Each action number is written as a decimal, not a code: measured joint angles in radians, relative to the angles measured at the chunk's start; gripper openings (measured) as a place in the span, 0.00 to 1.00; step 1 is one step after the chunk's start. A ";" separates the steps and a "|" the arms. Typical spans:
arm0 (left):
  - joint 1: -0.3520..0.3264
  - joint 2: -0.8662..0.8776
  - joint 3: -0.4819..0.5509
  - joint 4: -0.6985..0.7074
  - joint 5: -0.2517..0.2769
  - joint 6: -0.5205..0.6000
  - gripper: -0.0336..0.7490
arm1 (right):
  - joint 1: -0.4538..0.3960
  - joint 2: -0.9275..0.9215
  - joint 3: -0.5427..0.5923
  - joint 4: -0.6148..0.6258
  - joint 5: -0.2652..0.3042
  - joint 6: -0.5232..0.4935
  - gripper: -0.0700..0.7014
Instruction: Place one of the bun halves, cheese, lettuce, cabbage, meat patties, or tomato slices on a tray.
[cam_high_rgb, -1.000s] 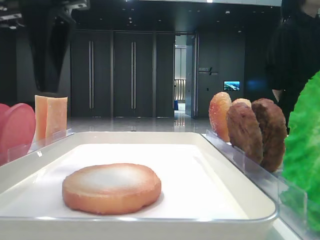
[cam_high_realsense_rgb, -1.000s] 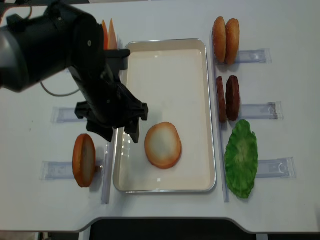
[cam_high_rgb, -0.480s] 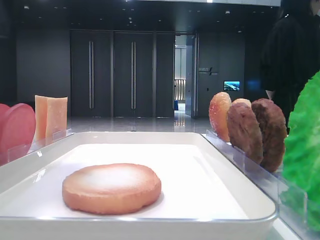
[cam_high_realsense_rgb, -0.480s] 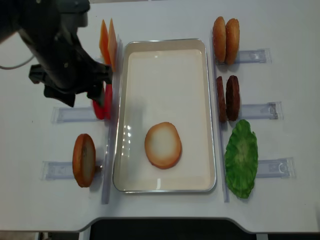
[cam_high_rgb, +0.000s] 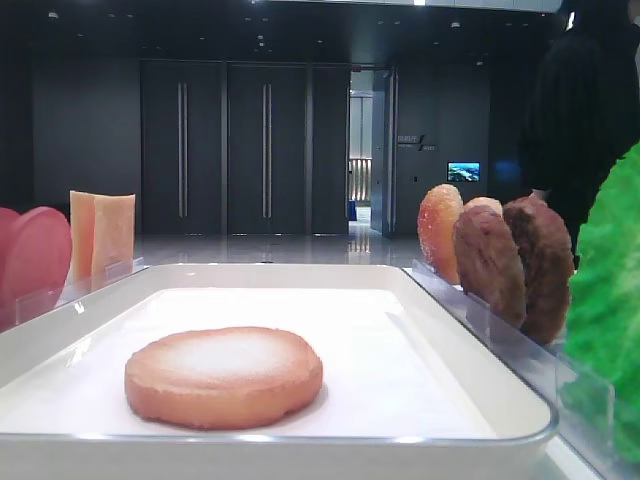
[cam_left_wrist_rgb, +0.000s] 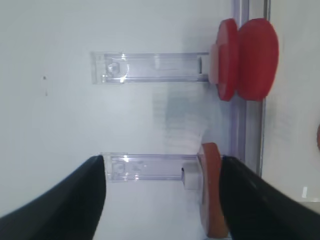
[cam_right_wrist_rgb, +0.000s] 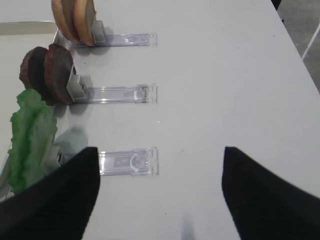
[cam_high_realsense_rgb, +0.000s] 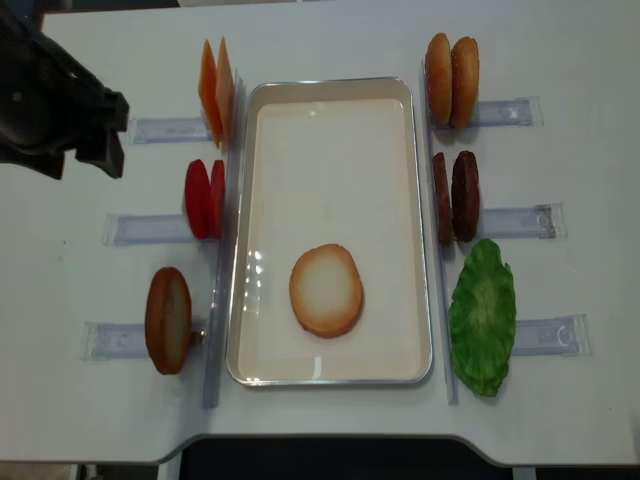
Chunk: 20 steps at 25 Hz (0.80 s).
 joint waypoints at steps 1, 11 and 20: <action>0.015 0.000 0.000 0.002 0.000 0.018 0.73 | 0.000 0.000 0.000 0.000 0.000 0.000 0.73; 0.045 -0.108 0.096 0.016 0.001 0.071 0.73 | 0.000 0.000 0.000 0.000 0.000 0.000 0.73; 0.045 -0.480 0.360 -0.036 0.012 0.073 0.73 | 0.000 0.000 0.000 0.000 0.000 0.000 0.73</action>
